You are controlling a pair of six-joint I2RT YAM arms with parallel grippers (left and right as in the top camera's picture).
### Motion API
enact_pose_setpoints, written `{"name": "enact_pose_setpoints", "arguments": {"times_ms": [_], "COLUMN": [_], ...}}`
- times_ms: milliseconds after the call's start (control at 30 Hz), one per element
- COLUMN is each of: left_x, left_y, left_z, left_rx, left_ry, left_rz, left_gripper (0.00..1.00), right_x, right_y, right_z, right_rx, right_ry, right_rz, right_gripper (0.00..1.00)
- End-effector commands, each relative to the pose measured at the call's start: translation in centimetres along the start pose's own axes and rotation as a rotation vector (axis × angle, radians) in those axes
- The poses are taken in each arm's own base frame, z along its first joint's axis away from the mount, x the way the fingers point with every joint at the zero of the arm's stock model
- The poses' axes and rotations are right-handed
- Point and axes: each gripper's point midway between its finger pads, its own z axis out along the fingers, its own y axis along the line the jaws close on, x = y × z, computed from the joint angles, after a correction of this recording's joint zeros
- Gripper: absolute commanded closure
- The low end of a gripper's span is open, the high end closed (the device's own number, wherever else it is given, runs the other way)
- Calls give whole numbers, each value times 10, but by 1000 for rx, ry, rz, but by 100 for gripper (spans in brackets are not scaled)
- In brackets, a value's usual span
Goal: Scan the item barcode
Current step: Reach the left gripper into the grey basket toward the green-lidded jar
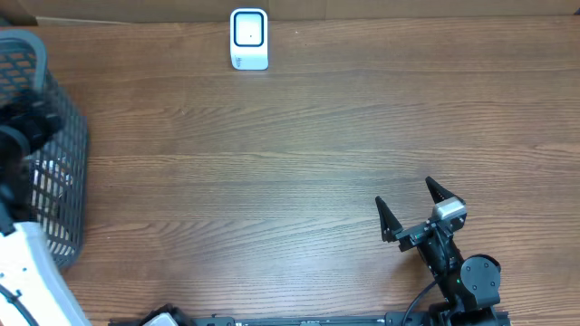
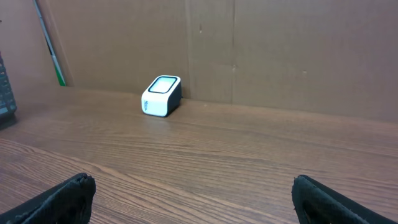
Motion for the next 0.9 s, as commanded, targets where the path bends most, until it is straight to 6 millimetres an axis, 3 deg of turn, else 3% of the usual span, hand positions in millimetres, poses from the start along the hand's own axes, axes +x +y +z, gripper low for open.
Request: {"name": "enact_pose_setpoints", "arguments": {"times_ms": [0,100,267,467,633,867], "left_x": [-10,-9,-13,-26,-35,-6], "left_y": [44,78,118,126,137,154], "left_z": [7,20,52,109,145,194], "left_rx": [-108,-178,-238,-184,-209,-318], "left_ry": [-7,16,21,51,143,286], "left_rz": [-128,-181,-228,-195,-178,-78], "left_gripper": [13,13,11,10,11,8], "right_x": [3,3,3,3,3,3], "right_y": [-4,-4,-4,-4,-4,-4], "right_z": [0,0,0,0,0,0], "right_rx": [18,18,18,18,18,18], "right_ry": [3,3,3,3,3,3], "right_rz": [3,3,3,3,3,3], "right_gripper": [0,0,0,0,0,0]}}
